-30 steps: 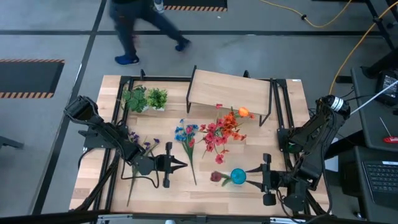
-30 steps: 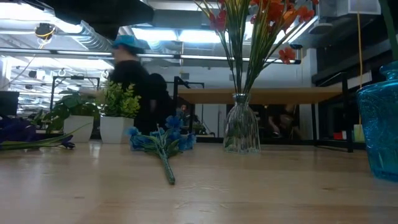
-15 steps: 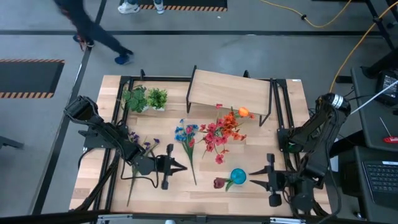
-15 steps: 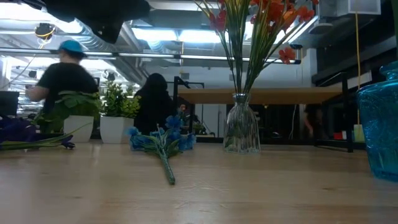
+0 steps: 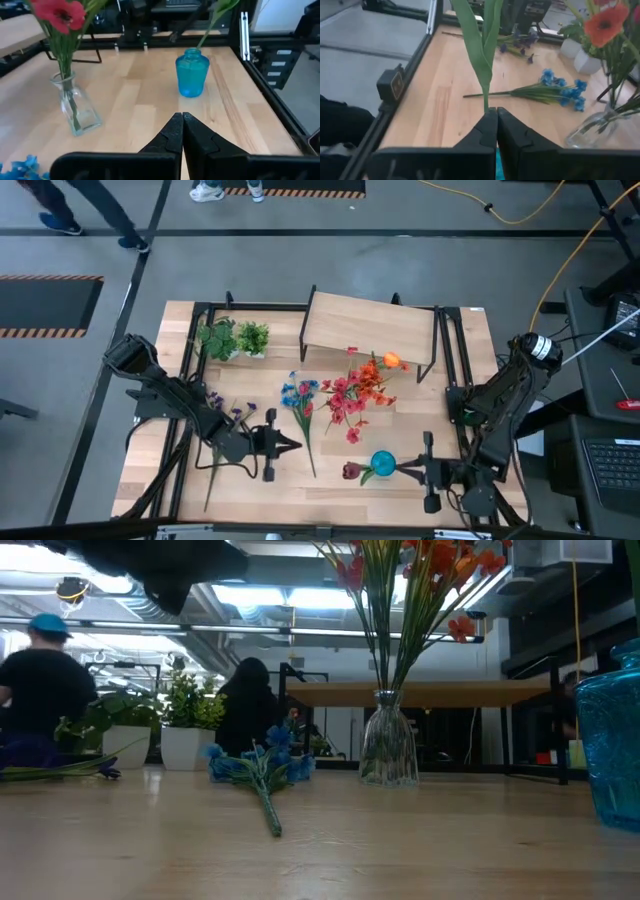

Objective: Pick and place flowers into a vace then onto a shelf
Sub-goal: Put the violet flowers into the blue vase

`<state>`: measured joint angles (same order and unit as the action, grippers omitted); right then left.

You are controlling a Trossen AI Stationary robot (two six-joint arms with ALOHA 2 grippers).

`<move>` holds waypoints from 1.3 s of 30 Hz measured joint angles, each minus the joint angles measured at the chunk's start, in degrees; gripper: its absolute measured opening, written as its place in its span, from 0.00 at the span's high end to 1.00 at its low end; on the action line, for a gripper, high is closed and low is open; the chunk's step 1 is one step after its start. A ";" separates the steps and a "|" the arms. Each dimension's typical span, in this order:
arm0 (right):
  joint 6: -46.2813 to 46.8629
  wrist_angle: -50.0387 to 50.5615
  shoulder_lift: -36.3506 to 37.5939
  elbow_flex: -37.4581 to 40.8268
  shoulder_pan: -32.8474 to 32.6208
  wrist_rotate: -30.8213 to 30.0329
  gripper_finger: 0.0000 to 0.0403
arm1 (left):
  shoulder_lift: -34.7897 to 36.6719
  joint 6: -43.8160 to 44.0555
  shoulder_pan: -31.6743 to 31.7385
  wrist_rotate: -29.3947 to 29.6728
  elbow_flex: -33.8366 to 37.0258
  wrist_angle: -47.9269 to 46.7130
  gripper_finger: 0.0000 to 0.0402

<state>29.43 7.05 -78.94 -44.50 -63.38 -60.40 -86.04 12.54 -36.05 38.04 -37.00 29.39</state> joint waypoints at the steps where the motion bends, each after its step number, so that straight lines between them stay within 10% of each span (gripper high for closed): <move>1: -0.31 -2.36 0.02 0.98 0.30 -0.02 0.97 | 0.00 0.80 0.00 0.00 -0.96 -1.78 1.00; 16: -10.53 -24.94 0.07 12.01 1.36 0.00 0.96 | 0.00 54.04 -0.45 -12.91 -23.53 -71.71 0.99; 25: -10.71 -25.05 0.04 12.98 3.21 -0.02 0.95 | -2.02 76.35 -4.76 -32.38 -23.60 -82.03 0.99; 39: -14.73 -25.31 0.04 12.98 5.52 0.05 0.95 | -3.45 98.10 -14.95 -34.01 -23.60 -89.79 1.00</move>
<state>14.70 -18.26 -78.89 -31.53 -57.86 -60.36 -89.49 110.64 -51.00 4.03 -60.60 -60.41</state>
